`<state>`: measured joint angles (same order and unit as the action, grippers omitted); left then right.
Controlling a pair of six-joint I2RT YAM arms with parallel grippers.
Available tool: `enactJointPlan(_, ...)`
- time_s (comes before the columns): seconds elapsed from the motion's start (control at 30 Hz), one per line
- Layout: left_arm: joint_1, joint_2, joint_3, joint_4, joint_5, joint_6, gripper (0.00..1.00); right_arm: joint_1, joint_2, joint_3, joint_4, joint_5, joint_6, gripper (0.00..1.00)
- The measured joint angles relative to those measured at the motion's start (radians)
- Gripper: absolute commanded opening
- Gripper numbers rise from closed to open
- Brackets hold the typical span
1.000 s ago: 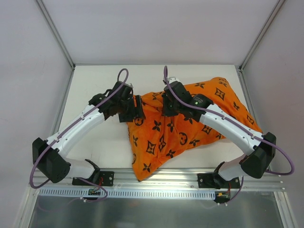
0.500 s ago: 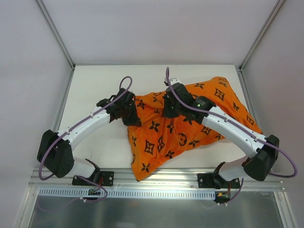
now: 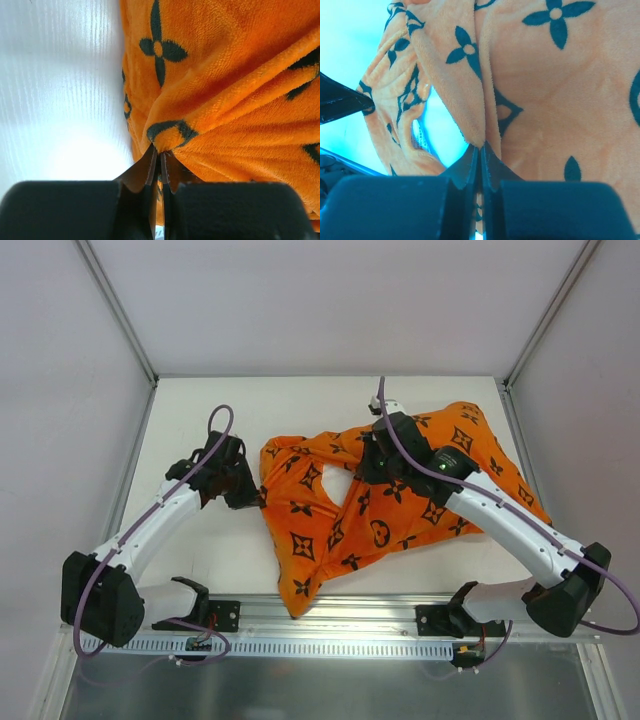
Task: Remove the pillowcase from the pillow
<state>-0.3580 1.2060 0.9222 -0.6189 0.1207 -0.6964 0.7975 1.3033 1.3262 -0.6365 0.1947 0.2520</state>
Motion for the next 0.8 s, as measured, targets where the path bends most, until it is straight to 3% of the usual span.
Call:
enactJointPlan(0.2, 0.04, -0.005, 0.0, -0.015, 0.0, 0.031, 0.0, -0.017, -0.029, -0.036, 0.006, 0.028, 0.006, 0.01)
enactJointPlan(0.4, 0.245, -0.024, 0.038, -0.069, 0.032, 0.122, 0.0, -0.124, -0.16, -0.116, -0.004, 0.025, 0.016, 0.01)
enactJointPlan(0.5, 0.281, -0.028, 0.072, -0.079, 0.056, 0.141, 0.0, -0.125, -0.177, -0.146, 0.003, -0.003, 0.034, 0.01)
enactJointPlan(0.57, 0.281, -0.027, 0.085, -0.086, 0.081, 0.147, 0.1, -0.125, -0.172, -0.171, 0.012, -0.015, 0.045, 0.01)
enactJointPlan(0.63, 0.257, -0.027, 0.11, -0.108, 0.089, 0.158, 0.46, -0.124, -0.161, -0.18, 0.013, -0.021, 0.055, 0.01)
enactJointPlan(0.7, 0.205, -0.028, 0.156, -0.128, 0.075, 0.151, 0.74, -0.124, -0.15, -0.18, 0.019, -0.021, 0.059, 0.01)
enactJointPlan(0.73, 0.157, -0.028, 0.19, -0.14, 0.043, 0.137, 0.82, -0.124, -0.146, -0.18, 0.021, -0.021, 0.06, 0.01)
enactJointPlan(0.8, 0.054, -0.028, 0.264, -0.144, 0.022, 0.116, 0.84, -0.123, -0.141, -0.18, 0.024, -0.021, 0.062, 0.01)
